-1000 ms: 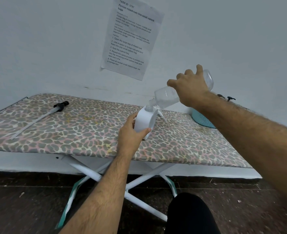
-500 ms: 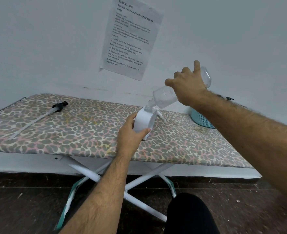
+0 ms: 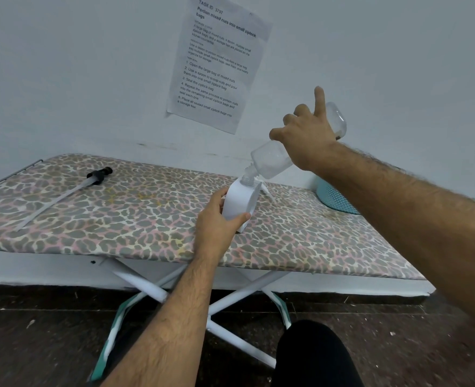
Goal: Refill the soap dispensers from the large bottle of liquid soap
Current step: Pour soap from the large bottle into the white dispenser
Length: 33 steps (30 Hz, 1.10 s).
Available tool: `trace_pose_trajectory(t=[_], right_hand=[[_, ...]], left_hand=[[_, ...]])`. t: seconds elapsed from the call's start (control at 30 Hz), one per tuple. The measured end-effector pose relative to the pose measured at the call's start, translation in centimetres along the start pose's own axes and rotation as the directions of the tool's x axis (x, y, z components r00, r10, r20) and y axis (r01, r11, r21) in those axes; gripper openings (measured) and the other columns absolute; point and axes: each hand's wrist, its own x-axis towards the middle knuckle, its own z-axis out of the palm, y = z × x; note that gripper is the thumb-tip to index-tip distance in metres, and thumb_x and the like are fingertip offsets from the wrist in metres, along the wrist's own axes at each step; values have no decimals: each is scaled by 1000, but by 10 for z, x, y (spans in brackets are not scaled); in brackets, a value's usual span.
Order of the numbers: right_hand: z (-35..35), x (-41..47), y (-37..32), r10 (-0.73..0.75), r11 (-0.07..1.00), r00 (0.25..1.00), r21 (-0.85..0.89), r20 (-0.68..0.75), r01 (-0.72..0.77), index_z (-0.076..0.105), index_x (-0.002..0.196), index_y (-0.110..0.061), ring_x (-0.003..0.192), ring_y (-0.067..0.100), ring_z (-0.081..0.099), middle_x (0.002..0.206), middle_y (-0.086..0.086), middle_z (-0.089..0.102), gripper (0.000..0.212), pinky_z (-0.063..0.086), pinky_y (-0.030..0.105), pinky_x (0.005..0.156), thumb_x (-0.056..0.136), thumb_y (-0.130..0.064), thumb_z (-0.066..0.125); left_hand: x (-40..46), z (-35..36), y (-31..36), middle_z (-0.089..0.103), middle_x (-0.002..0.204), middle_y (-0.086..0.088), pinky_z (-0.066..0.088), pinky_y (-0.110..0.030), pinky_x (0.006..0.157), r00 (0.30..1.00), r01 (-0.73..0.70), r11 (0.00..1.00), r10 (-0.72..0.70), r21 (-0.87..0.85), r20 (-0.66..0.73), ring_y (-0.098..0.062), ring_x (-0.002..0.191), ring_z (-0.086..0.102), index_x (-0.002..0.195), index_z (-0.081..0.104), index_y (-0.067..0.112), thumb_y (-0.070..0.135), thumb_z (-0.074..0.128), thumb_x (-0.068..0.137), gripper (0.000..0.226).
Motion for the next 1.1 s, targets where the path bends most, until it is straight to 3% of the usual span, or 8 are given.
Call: trace_pose_trajectory(t=[0.17, 0.4, 0.57, 0.83, 1.1], right_hand=[[-6, 2, -2, -16, 1000, 1000, -21, 10, 16, 59, 129, -33, 130, 38, 40, 115, 7, 60, 49, -8, 69, 112, 86, -11, 67], [-15, 8, -2, -45, 997, 998, -55, 37, 47, 59, 128, -34, 135, 37, 36, 118, 6, 60, 48, -12, 67, 111, 85, -15, 70], [-18, 14, -4, -72, 994, 997, -77, 35, 74, 60, 129, -35, 136, 36, 36, 122, 6, 61, 50, -12, 68, 111, 83, -20, 74], [-23, 22, -3, -122, 984, 991, -123, 54, 127, 57, 131, -37, 139, 37, 31, 125, 6, 59, 50, -11, 69, 111, 86, -19, 69], [-28, 30, -6, -173, 965, 983, -188, 59, 181, 60, 128, -36, 137, 39, 33, 119, 4, 61, 45, -11, 70, 110, 87, -16, 65]], left_hand=[[0, 0, 0, 55, 106, 17, 52, -14, 55, 1000, 0, 1000, 0, 0, 1, 10, 84, 54, 138, 47, 33, 27, 83, 78, 70], [0, 0, 1, 51, 95, 29, 55, -20, 60, 1000, 1, 1000, -1, -3, 10, 10, 83, 54, 137, 48, 33, 27, 83, 77, 69], [0, 0, 1, 50, 95, 30, 49, -12, 55, 1000, -9, 1000, 9, -2, 9, 10, 83, 54, 137, 49, 32, 28, 82, 78, 68], [0, -1, 0, 54, 98, 27, 57, -24, 64, 1000, 4, 1000, -3, -19, 13, 7, 87, 57, 134, 50, 34, 29, 83, 77, 66], [2, -1, -3, 51, 96, 30, 55, -20, 63, 1000, 3, 1000, -3, -17, 13, 11, 84, 54, 136, 49, 33, 27, 82, 78, 67]])
